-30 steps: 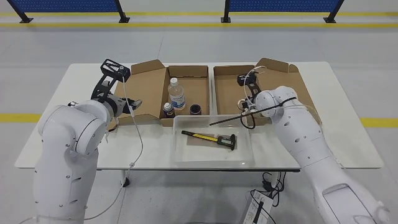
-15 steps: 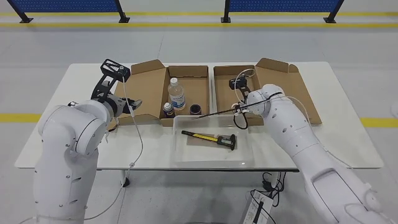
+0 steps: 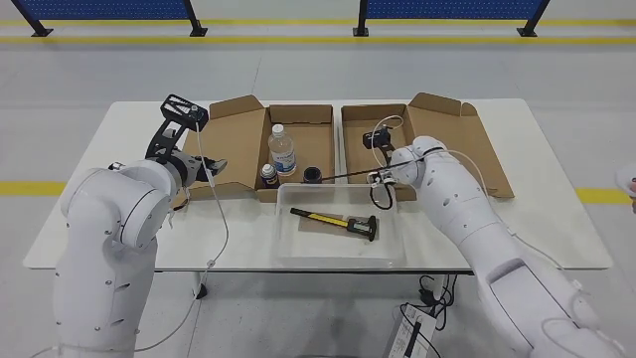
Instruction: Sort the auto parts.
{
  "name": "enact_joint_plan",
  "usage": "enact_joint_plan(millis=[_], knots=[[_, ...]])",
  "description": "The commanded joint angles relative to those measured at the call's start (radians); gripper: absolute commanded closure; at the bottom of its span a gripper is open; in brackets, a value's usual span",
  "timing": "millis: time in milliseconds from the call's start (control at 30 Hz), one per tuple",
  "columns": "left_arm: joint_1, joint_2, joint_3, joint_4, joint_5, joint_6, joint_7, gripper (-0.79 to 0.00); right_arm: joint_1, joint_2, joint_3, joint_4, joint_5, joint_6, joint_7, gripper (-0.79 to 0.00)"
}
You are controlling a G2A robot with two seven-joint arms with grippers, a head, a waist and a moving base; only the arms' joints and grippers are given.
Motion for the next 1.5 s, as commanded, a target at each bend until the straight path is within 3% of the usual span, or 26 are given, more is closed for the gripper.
enact_joint_plan(millis=[0,333,733,867,1133,1300,1467], knots=[[0.0,0.0,0.0,0.0,0.0,0.0,0.0,-0.785,0.005,-0.004,-0.002,0.011,0.003,-0.003,-0.003,-0.006],[0.0,0.0,0.0,0.0,0.0,0.0,0.0,-0.785,0.025,-0.014,-0.002,0.047,0.002,-0.016,-0.011,-0.2],[0.0,0.0,0.0,0.0,0.0,0.0,0.0,-0.785,0.057,0.009,0.044,-0.052,-0.054,-0.001,-0.023,-0.271],[0.0,0.0,0.0,0.0,0.0,0.0,0.0,-0.785,0.037,0.039,0.092,-0.191,-0.102,0.002,0.002,-0.277],[0.0,0.0,0.0,0.0,0.0,0.0,0.0,-0.785,-0.12,0.109,0.201,-0.661,-0.219,-0.083,0.187,-0.305],[0.0,0.0,0.0,0.0,0.0,0.0,0.0,-0.785,-0.225,0.136,0.26,-0.894,-0.186,-0.181,0.282,-0.332],[0.0,0.0,0.0,0.0,0.0,0.0,0.0,-0.785,-0.282,0.148,0.267,-1.018,-0.097,-0.297,0.362,-0.354]])
